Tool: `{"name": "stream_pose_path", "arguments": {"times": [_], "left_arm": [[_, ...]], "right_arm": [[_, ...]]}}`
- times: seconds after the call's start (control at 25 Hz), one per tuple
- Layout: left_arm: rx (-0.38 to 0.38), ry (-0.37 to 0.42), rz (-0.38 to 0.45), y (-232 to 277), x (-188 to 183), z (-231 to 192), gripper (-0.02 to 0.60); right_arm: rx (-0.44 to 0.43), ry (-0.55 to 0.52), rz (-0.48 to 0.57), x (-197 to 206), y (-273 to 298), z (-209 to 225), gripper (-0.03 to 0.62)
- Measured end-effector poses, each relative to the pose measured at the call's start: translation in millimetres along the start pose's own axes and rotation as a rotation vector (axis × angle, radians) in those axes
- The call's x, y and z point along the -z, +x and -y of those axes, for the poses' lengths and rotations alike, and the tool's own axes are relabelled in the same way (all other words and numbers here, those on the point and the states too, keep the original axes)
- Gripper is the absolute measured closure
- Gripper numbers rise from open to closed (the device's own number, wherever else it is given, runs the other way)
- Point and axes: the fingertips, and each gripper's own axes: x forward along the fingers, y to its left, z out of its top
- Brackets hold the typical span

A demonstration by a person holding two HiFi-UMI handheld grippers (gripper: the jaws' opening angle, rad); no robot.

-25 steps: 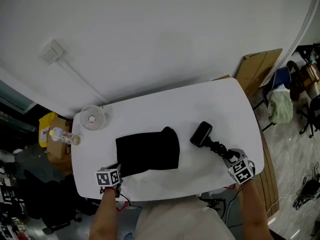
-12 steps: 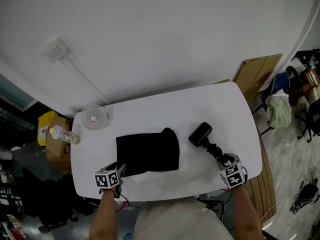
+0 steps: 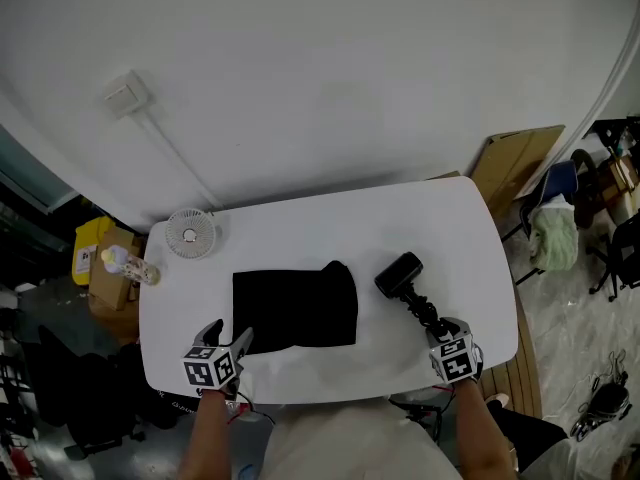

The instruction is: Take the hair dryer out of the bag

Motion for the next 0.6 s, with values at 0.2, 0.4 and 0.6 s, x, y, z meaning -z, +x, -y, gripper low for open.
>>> {"name": "stream_pose_path", "arguments": {"times": [0.2,0.4,0.6], "left_arm": [[0.053,0.021,0.079,-9,-26,27,0.256],[0.207,-0.050,0.174,-7,-49,82,0.256],[0.343,-0.086,0.174,9,-53,128,0.256]], "right_arm": [[0.000,0.025,0.011,-2,2,-4,0.445],[-0.020,0.025,0.019,-2,5,-11,0.441],[-0.039,0.027,0.029,-2,6,-11,0.434]]}}
